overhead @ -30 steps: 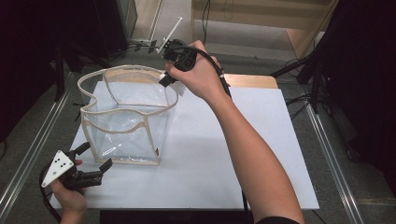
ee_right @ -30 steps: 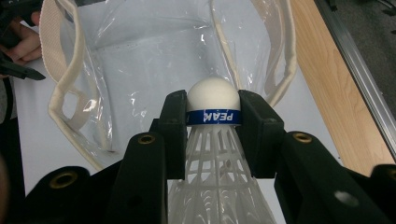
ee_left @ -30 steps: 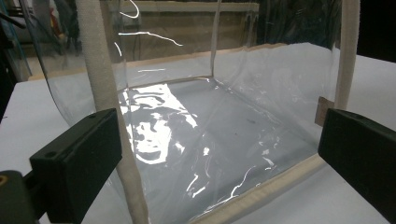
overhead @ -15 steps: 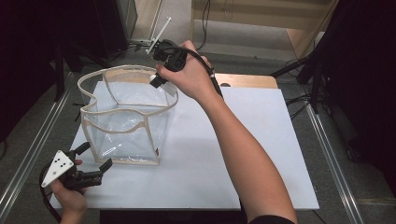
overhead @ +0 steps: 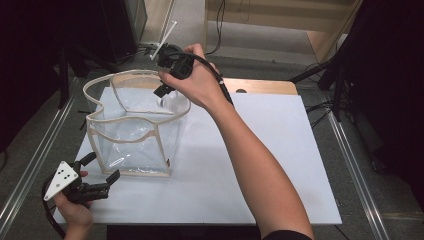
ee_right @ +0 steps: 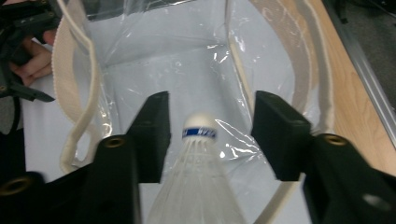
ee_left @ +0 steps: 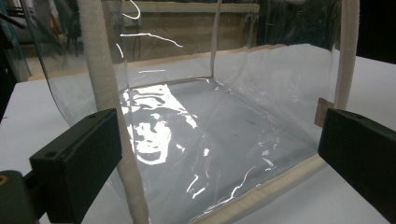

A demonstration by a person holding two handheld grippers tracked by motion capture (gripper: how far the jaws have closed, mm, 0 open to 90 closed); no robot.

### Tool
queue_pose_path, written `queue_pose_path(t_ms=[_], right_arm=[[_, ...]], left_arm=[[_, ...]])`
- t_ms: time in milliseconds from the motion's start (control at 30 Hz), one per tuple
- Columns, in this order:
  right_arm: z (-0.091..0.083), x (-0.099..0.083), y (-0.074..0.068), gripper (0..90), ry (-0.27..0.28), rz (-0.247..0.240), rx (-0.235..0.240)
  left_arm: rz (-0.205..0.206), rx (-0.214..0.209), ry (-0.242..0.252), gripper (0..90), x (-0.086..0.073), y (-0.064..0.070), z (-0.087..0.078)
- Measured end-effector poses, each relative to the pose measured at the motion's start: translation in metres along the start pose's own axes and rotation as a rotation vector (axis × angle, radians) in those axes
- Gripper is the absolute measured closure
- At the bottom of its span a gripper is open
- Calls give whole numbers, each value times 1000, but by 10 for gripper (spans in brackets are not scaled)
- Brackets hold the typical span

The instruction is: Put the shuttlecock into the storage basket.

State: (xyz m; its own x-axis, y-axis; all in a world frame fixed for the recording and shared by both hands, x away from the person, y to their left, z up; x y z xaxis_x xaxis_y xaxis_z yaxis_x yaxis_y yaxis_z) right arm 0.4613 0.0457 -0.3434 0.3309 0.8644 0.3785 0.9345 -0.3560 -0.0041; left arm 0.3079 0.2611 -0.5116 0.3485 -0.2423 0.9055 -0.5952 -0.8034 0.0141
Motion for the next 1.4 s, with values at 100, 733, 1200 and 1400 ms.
queue_pose_path(t_ms=[100, 733, 1200, 1400], right_arm=[[-3, -4, 2, 240, 18, 3, -7], [-6, -43, 16, 0, 38, 66, -82], [-7, -79, 25, 0, 53, 101, -90], [-3, -92, 27, 0, 57, 119, -89]], left_arm=[[0, 1, 0, 1, 0, 0, 0], [-3, 1, 1, 1, 0, 0, 0], [2, 4, -3, 1, 0, 0, 1], [1, 4, -3, 1, 0, 0, 0]])
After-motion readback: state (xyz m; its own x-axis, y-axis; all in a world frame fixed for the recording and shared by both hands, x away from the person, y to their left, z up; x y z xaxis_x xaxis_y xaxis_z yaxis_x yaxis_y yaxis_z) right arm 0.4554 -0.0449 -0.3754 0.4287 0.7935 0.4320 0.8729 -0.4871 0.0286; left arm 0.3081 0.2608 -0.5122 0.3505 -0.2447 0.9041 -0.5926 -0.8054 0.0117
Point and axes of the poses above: each handheld gripper's, and its own axes: z roughly forward along the jaws, x roughly out of its top, y roughly to its right, the point moved 9 cm from there along z, roughly forward along the jaws, and after that the axes turned 12 degrees about -y, right-handed, at the moved point
